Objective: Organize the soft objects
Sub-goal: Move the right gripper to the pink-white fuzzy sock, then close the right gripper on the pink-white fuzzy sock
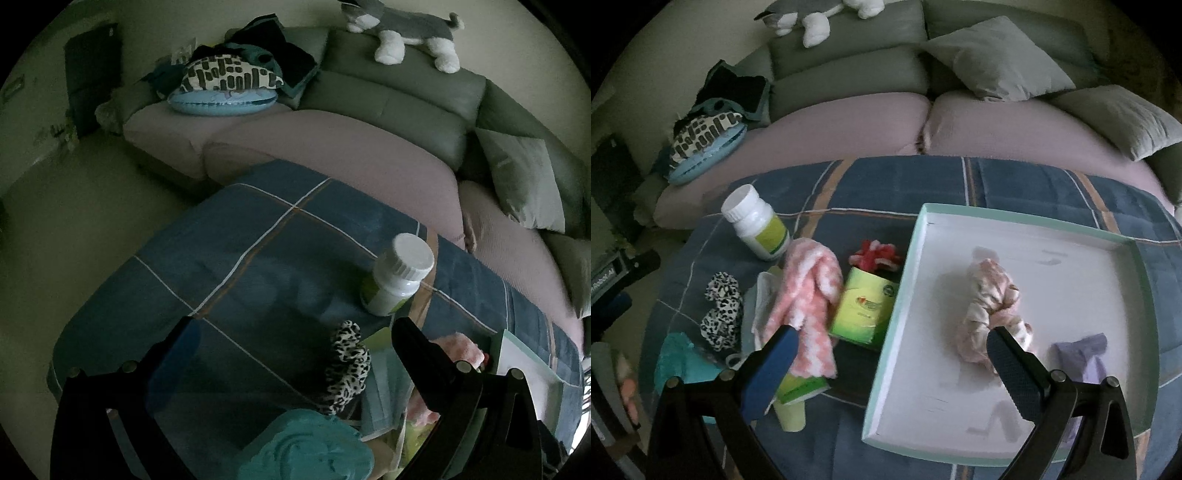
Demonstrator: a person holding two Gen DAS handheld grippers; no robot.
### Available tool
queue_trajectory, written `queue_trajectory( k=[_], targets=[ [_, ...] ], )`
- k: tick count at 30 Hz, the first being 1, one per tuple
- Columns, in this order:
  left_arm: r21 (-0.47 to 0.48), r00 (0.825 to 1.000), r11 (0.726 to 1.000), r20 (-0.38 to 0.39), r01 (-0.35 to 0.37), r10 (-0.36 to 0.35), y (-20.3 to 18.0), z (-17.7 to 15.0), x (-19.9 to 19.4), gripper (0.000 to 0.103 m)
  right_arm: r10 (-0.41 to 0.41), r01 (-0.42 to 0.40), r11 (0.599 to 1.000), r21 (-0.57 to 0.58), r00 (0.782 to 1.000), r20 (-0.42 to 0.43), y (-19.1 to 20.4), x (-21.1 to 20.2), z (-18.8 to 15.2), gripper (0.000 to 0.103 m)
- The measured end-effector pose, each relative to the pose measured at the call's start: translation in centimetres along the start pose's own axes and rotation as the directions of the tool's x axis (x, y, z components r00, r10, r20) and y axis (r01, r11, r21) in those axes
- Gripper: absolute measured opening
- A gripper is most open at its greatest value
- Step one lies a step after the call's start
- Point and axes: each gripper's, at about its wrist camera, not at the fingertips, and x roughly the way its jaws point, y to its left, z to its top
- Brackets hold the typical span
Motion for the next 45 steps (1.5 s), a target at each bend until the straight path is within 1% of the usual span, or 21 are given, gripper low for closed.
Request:
queue_trajectory(
  k=[3, 7, 11, 15, 20, 22, 24, 26, 28, 29, 30, 31, 32, 34, 36, 37, 38, 40, 41, 43, 45],
  targets=[
    [-0.017, 1.0, 1.0, -0.005, 0.005, -0.005, 0.5, 0.1, 0.2, 0.103, 0.012, -0.012, 1.0, -0.008, 1.0, 0.0, 0.4, 0.4, 0.1, 0.103],
    [-0.007, 1.0, 1.0, -0.018, 0.025, -0.025, 0.3, 0.0, 0.8, 0.103, 0.032, -0.032, 0.999, -0.03, 0.999, -0.001, 1.2, 0.9, 0.3, 0.103],
    [0.02, 0.997, 0.999, -0.065, 0.048, -0.046, -0.4, 0.0, 1.9, 0.103, 0.063, -0.063, 0.996, -0.067, 0.998, -0.004, 2.4, 1.5, 0.5, 0.103],
    [0.085, 0.992, 0.995, -0.119, 0.058, -0.048, -1.8, 0.4, 3.0, 0.103, 0.079, -0.08, 0.992, -0.096, 0.997, -0.008, 3.3, 1.9, 1.0, 0.103],
    [0.11, 0.979, 0.99, -0.192, 0.09, -0.068, -3.2, 0.8, 4.4, 0.103, 0.109, -0.109, 0.991, -0.082, 0.994, -0.011, 3.7, 3.0, 2.3, 0.102],
    [0.124, 0.976, 0.988, -0.209, 0.09, -0.063, -3.7, 0.8, 4.9, 0.103, 0.131, -0.132, 0.989, -0.073, 0.991, -0.015, 3.9, 3.5, 2.8, 0.093],
    [0.127, 0.974, 0.988, -0.217, 0.089, -0.06, -4.0, 0.7, 5.3, 0.103, 0.15, -0.151, 0.987, -0.063, 0.988, -0.021, 4.0, 4.1, 3.2, 0.089],
    [0.131, 0.97, 0.987, -0.235, 0.091, -0.058, -4.2, 0.7, 5.8, 0.103, 0.167, -0.169, 0.983, -0.066, 0.985, -0.033, 4.4, 4.9, 3.4, 0.087],
    [0.144, 0.966, 0.986, -0.255, 0.087, -0.047, -4.5, 0.5, 6.4, 0.102, 0.178, -0.181, 0.981, -0.074, 0.983, -0.043, 4.7, 5.5, 3.5, 0.079],
    [0.151, 0.964, 0.985, -0.264, 0.085, -0.043, -4.7, 0.4, 6.8, 0.099, 0.182, -0.185, 0.98, -0.076, 0.982, -0.047, 4.9, 5.8, 3.5, 0.073],
    [0.159, 0.961, 0.984, -0.274, 0.085, -0.039, -4.9, 0.2, 7.0, 0.096, 0.188, -0.192, 0.978, -0.08, 0.981, -0.054, 5.1, 6.1, 3.5, 0.07],
    [0.169, 0.957, 0.982, -0.288, 0.089, -0.037, -5.0, 0.0, 7.3, 0.087, 0.191, -0.196, 0.977, -0.082, 0.98, -0.058, 5.2, 6.3, 3.5, 0.066],
    [0.175, 0.953, 0.98, -0.302, 0.093, -0.036, -5.1, -0.2, 7.6, 0.08, 0.193, -0.198, 0.976, -0.085, 0.979, -0.063, 5.4, 6.6, 3.4, 0.063],
    [0.181, 0.946, 0.979, -0.323, 0.095, -0.032, -5.2, -0.5, 8.1, 0.078, 0.196, -0.202, 0.975, -0.091, 0.978, -0.071, 5.6, 6.8, 3.3, 0.052],
    [0.195, 0.943, 0.977, -0.333, 0.088, -0.019, -5.3, -0.7, 8.4, 0.075, 0.2, -0.206, 0.974, -0.088, 0.977, -0.081, 5.6, 7.1, 3.2, 0.047],
    [0.199, 0.94, 0.976, -0.34, 0.089, -0.017, -5.3, -0.8, 8.5, 0.071, 0.203, -0.21, 0.974, -0.086, 0.976, -0.085, 5.6, 7.2, 3.1, 0.042],
    [0.198, 0.938, 0.976, -0.347, 0.094, -0.02, -5.3, -1.0, 8.6, 0.065, 0.207, -0.214, 0.973, -0.081, 0.974, -0.09, 5.5, 7.4, 3.1, 0.04],
    [0.196, 0.929, 0.975, -0.37, 0.106, -0.027, -5.4, -1.3, 9.0, 0.056, 0.214, -0.222, 0.972, -0.077, 0.972, -0.097, 5.5, 7.5, 3.0, 0.033],
    [0.2, 0.926, 0.974, -0.378, 0.105, -0.022, -5.6, -1.5, 9.1, 0.054, 0.22, -0.228, 0.971, -0.077, 0.97, -0.1, 5.5, 7.6, 2.9, 0.032],
    [0.202, 0.922, 0.974, -0.388, 0.1, -0.014, -5.7, -1.7, 9.4, 0.054, 0.227, -0.235, 0.969, -0.08, 0.969, -0.102, 5.6, 7.7, 2.8, 0.027],
    [0.198, 0.921, 0.975, -0.39, 0.103, -0.018, -5.7, -1.7, 9.4, 0.051, 0.23, -0.238, 0.968, -0.083, 0.968, -0.103, 5.6, 7.8, 2.8, 0.016]
  ],
)
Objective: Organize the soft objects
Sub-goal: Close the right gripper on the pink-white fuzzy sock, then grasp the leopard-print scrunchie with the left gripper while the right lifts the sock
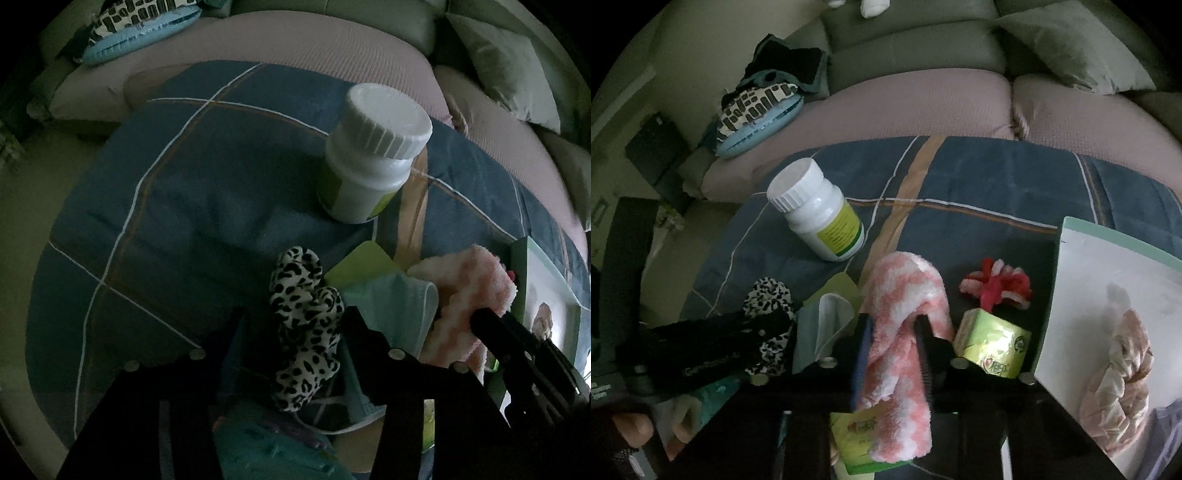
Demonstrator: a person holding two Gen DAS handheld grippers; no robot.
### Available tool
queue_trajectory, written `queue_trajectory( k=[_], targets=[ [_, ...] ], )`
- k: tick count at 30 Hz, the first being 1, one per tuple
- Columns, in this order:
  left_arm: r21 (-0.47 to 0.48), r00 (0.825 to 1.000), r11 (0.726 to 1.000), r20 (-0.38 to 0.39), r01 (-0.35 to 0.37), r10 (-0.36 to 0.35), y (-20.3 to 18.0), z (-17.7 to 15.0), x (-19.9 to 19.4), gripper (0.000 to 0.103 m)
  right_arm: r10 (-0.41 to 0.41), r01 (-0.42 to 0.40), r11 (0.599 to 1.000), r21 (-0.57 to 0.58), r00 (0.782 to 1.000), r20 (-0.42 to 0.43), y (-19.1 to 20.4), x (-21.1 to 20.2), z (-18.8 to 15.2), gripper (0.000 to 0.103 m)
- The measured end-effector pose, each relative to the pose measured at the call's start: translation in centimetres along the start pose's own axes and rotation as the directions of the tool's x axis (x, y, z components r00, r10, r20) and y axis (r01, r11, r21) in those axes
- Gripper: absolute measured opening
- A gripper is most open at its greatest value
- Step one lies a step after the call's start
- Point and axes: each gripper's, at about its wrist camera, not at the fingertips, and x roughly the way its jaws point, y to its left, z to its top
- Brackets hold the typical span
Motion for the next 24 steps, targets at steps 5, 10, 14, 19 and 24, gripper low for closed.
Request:
queue_trajectory(
  k=[5, 10, 14, 19, 24],
  targets=[
    [0.011, 1.0, 1.0, -0.012, 0.015, -0.015, -0.35, -0.01, 0.44, 0.04, -0.002, 0.002, 1.0, 0.002, 1.0, -0.002, -0.01, -0.03, -0.09, 0.01],
    [0.019, 1.0, 0.999, -0.012, 0.026, -0.026, -0.57, 0.1, 0.52, 0.028, -0.001, 0.001, 1.0, 0.001, 1.0, 0.001, 0.02, -0.16, -0.1, 0.008],
    [0.024, 0.999, 0.999, -0.01, 0.032, -0.031, -0.73, 0.05, 0.51, 0.022, 0.003, -0.003, 1.0, 0.008, 1.0, 0.003, -0.11, -0.24, -0.14, 0.008],
    [0.019, 0.999, 0.999, -0.002, 0.039, -0.039, -0.37, -0.2, 0.39, 0.019, 0.006, -0.006, 1.0, 0.014, 1.0, 0.003, -0.24, -0.35, -0.15, 0.008],
    [0.009, 0.999, 0.999, 0.003, 0.043, -0.043, 0.03, -0.3, 0.29, 0.018, 0.007, -0.007, 1.0, 0.018, 1.0, 0.003, -0.33, -0.35, -0.15, 0.008]
  ],
)
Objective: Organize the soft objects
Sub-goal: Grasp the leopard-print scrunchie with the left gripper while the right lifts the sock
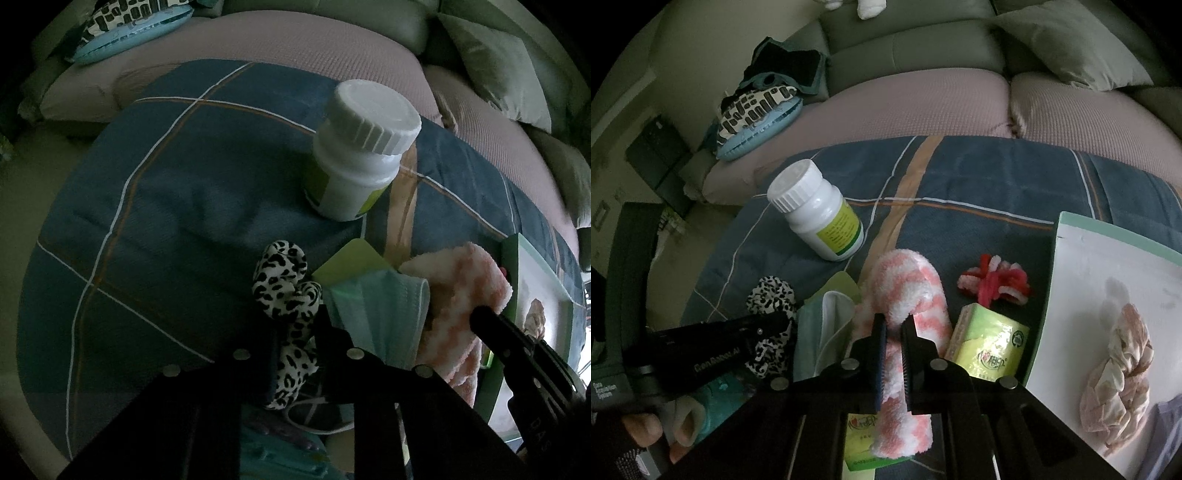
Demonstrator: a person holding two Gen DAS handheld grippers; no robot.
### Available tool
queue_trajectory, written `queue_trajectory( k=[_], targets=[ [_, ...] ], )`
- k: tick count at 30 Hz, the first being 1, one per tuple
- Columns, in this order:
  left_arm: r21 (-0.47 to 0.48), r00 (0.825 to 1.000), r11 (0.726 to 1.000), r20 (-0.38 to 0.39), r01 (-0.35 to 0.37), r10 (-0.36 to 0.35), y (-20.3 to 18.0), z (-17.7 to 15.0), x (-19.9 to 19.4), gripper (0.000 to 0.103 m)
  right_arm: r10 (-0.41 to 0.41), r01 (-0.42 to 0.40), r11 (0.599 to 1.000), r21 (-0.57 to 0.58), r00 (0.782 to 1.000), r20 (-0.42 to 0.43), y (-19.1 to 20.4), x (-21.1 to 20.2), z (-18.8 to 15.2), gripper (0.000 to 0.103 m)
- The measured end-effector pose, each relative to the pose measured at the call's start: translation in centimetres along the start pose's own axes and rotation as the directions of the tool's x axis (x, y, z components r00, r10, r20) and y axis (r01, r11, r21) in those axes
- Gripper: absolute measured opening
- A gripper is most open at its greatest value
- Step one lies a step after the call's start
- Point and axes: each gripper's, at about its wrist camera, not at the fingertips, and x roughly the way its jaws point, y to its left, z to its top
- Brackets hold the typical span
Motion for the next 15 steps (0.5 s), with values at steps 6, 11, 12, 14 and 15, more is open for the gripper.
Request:
queue_trajectory(
  k=[6, 11, 12, 14, 15],
  targets=[
    [-0.003, 1.0, 1.0, 0.018, -0.002, 0.002, 0.2, -0.2, -0.6, 0.018, 0.001, -0.001, 1.0, -0.001, 1.0, 0.005, 0.0, -0.1, 0.0, 0.007],
    [-0.017, 0.999, 1.0, 0.05, -0.011, 0.011, 0.5, -0.4, -1.7, 0.018, 0.008, -0.008, 1.0, -0.003, 1.0, 0.018, 0.0, -0.6, 0.0, 0.006],
    [-0.02, 0.998, 1.0, 0.055, -0.009, 0.01, 0.6, -0.4, -1.9, 0.018, 0.011, -0.011, 1.0, -0.005, 1.0, 0.023, 0.1, -0.8, 0.0, 0.005],
    [-0.025, 0.998, 1.0, 0.07, -0.004, 0.006, 0.8, -0.4, -2.4, 0.018, 0.016, -0.015, 1.0, -0.007, 0.999, 0.033, 0.1, -1.2, 0.1, 0.005],
    [-0.027, 0.997, 1.0, 0.078, -0.001, 0.003, 0.8, -0.3, -2.7, 0.018, 0.019, -0.019, 1.0, -0.007, 0.999, 0.04, 0.1, -1.5, 0.1, 0.005]
  ],
)
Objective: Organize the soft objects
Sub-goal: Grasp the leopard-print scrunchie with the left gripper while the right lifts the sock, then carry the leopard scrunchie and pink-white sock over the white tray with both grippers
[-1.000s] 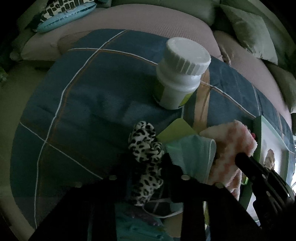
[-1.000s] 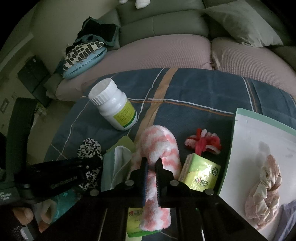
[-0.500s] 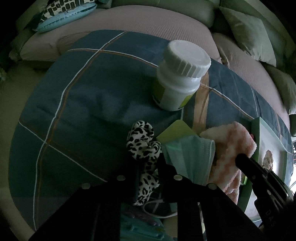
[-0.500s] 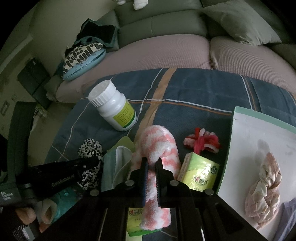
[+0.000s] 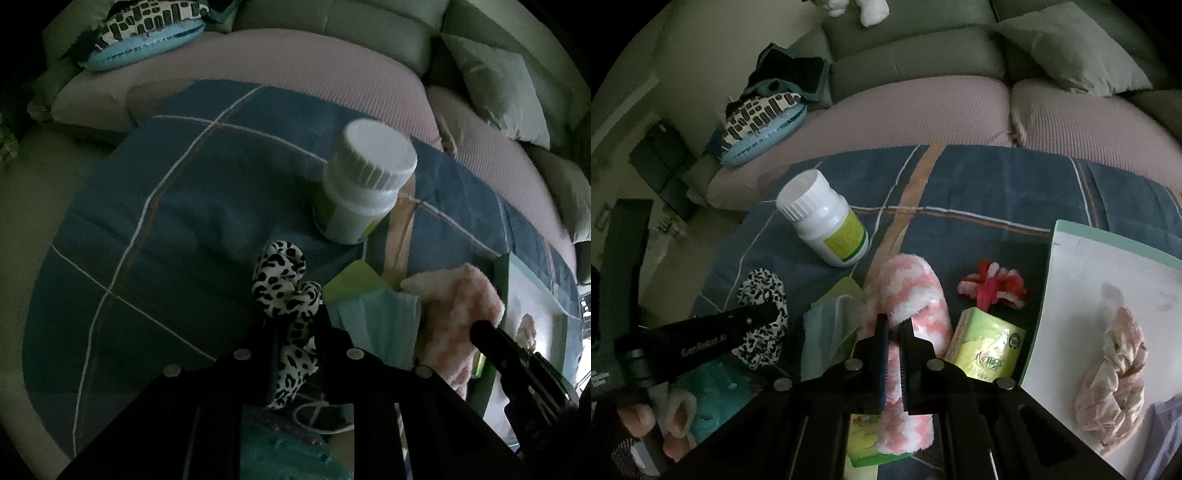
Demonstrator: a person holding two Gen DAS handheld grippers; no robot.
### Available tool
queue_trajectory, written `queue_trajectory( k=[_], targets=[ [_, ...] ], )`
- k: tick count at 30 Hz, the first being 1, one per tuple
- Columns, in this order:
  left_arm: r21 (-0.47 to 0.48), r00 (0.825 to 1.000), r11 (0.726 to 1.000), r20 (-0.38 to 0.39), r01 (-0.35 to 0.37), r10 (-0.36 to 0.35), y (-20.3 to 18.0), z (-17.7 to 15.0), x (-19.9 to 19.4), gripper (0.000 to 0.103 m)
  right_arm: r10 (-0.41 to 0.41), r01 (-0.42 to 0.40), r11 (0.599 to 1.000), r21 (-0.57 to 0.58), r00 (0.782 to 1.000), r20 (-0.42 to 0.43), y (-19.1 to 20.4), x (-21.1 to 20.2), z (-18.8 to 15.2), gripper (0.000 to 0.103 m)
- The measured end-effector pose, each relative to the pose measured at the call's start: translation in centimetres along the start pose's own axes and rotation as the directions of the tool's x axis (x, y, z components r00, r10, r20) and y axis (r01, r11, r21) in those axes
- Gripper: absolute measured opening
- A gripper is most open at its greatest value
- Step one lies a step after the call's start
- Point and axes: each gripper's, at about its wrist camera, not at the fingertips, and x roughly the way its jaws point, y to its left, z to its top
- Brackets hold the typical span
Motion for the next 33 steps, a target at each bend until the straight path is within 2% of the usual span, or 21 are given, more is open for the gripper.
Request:
queue_trajectory(
  k=[6, 10, 19, 26, 33],
  targets=[
    [0.0, 0.998, 1.0, 0.055, 0.019, -0.019, -0.3, 0.3, -2.0, 0.018, 0.019, -0.019, 1.0, -0.002, 0.999, 0.047, 0.2, -1.6, 0.4, 0.005],
    [-0.008, 0.993, 0.998, 0.1, 0.057, -0.056, -0.3, 0.4, -3.6, 0.018, 0.03, -0.03, 1.0, -0.005, 0.996, 0.084, 0.4, -2.9, 0.7, 0.005],
    [-0.02, 0.982, 0.997, 0.176, 0.079, -0.074, 0.0, 0.7, -6.1, 0.018, 0.046, -0.044, 0.999, -0.018, 0.984, 0.17, 0.8, -5.8, 1.4, 0.005],
    [-0.017, 0.963, 0.995, 0.254, 0.098, -0.09, 0.0, 0.7, -9.0, 0.018, 0.056, -0.049, 0.998, -0.033, 0.96, 0.275, 1.4, -9.7, 1.9, 0.005],
    [-0.006, 0.943, 0.995, 0.321, 0.098, -0.091, -0.1, 0.5, -11.6, 0.018, 0.039, -0.029, 0.999, -0.031, 0.917, 0.398, 1.0, -14.9, 1.9, 0.005]
  ],
)
